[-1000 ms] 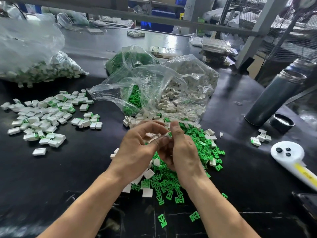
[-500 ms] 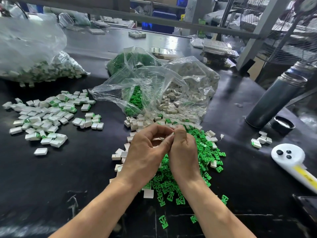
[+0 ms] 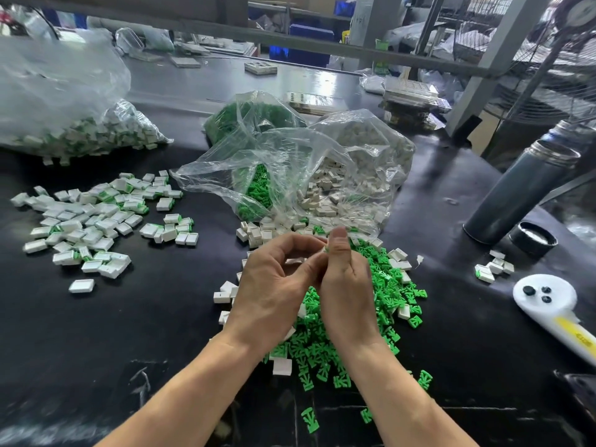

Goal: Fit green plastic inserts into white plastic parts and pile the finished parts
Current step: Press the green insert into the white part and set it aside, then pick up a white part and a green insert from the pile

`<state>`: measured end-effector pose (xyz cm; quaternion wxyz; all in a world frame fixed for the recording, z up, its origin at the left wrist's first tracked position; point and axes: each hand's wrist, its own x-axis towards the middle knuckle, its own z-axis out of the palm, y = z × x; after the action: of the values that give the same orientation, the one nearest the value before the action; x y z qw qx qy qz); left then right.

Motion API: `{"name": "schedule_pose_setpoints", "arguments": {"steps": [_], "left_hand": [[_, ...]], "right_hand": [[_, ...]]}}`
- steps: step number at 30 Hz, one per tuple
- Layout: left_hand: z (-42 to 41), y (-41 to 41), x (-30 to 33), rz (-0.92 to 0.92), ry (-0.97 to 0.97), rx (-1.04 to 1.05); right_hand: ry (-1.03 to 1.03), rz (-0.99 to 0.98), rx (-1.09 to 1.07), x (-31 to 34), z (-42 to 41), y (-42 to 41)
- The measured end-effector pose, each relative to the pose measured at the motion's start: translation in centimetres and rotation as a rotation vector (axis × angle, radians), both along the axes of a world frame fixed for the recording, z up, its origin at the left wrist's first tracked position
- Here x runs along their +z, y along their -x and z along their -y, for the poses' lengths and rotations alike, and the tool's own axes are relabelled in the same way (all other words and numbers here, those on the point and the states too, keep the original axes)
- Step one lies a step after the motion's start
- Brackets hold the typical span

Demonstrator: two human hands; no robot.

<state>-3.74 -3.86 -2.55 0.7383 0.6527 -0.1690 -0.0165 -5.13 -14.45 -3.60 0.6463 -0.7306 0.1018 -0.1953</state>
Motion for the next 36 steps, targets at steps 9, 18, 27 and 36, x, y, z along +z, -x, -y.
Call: {"name": "schedule_pose_setpoints", "arguments": {"steps": [9, 18, 27, 36], "left_hand": [[-1.2, -1.2, -0.3, 0.006, -0.045, 0.100], [-1.7, -1.1, -0.4, 0.169, -0.358, 0.131], [-2.4, -1.3, -0.2, 0.395, -0.590, 0.238], [-4.1, -2.6, -0.6, 0.382, -0.833, 0.259]], "right_hand": [[0.093, 0.131, 0.057, 0.5, 1.1, 0.7], [0.228, 0.041, -0.005, 0.2, 1.5, 0.8], [0.467, -0.006, -0.056, 0.0, 1.6, 0.7], [0.504, -0.079, -0.069, 0.5, 2.5, 0.8]]}}
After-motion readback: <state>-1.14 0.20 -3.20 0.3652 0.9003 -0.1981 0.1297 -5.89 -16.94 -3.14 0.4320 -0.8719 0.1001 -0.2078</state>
